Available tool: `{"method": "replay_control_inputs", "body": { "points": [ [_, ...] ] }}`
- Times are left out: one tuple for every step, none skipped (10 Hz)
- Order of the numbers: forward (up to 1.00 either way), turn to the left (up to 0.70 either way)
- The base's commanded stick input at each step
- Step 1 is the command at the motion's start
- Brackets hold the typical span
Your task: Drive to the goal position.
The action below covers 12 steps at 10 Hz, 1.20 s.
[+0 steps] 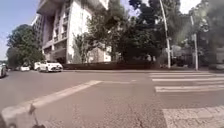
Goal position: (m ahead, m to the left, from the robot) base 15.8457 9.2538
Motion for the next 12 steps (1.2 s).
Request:
{"method": "replay_control_inputs", "body": {
  "points": [
    [0.00,0.45],
    [0.00,0.45],
    [0.00,0.45],
    [0.00,0.45],
    [0.00,0.45],
    [0.00,0.45],
    [0.00,0.45],
    [0.00,0.45],
    [0.12,0.38],
    [0.41,0.18],
    [0.43,0.08],
    [0.45,0.00]
  ]
}}
